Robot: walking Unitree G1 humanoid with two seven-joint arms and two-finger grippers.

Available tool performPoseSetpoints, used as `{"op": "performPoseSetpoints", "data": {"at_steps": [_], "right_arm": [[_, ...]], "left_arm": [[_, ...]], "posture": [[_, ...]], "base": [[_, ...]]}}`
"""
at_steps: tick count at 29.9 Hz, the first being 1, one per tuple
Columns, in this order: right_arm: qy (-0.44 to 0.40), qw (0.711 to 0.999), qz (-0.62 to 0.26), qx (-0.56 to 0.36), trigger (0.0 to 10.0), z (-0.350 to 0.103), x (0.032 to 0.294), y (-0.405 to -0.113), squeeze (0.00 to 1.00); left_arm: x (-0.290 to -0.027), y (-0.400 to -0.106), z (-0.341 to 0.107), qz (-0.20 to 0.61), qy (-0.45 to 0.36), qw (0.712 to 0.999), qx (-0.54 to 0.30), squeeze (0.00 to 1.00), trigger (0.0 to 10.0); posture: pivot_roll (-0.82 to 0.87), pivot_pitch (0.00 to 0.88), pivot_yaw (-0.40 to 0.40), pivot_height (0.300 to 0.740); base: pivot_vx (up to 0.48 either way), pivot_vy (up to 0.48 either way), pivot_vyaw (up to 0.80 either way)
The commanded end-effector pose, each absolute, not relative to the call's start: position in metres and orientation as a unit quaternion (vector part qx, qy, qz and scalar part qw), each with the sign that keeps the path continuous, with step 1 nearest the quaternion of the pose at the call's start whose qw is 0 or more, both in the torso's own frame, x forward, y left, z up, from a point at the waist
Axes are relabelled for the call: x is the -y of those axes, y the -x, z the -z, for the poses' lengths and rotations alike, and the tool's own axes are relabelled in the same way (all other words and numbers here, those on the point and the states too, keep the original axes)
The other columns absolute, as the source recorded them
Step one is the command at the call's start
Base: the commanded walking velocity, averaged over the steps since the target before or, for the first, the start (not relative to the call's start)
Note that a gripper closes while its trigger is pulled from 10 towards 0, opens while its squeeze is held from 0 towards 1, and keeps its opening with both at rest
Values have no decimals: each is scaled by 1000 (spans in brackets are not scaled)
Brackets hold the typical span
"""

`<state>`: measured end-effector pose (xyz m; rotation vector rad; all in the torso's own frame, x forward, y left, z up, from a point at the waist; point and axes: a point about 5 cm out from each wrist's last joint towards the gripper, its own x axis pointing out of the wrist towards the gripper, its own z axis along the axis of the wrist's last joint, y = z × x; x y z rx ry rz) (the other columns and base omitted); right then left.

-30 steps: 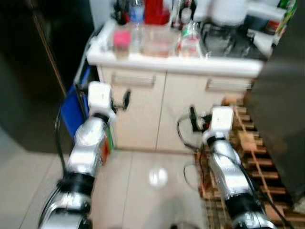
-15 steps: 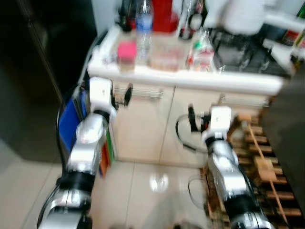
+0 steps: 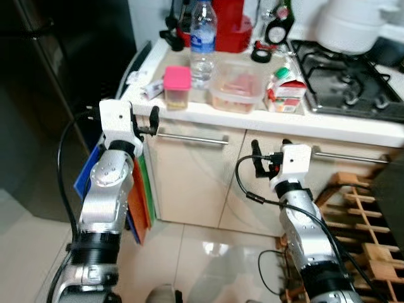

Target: Restocking fridge

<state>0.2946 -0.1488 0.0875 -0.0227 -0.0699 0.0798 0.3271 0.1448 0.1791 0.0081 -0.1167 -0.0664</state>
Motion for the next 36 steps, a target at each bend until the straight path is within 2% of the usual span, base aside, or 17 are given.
{"op": "performPoseSetpoints", "data": {"at_steps": [1,4,22,36], "right_arm": [[9,999,-38,33,10000,-89,151,-291,0],[9,999,-45,30,10000,-88,149,-287,0],[28,999,-31,5,10000,-94,165,-246,0],[32,999,-29,-25,10000,-90,167,-230,0]], "left_arm": [[-135,-328,-185,42,-4,998,54,0,10000],[-122,-338,-189,53,7,998,44,0,10000],[-112,-382,-185,34,-18,999,-17,0,10000],[-108,-385,-187,16,-24,999,-17,0,10000]], "posture": [[20,0,-28,719],[5,0,-25,719],[-138,56,-20,719],[-149,88,-22,719]], "base": [[0,0,0],[0,0,0],[0,0,0],[0,0,0]]}}
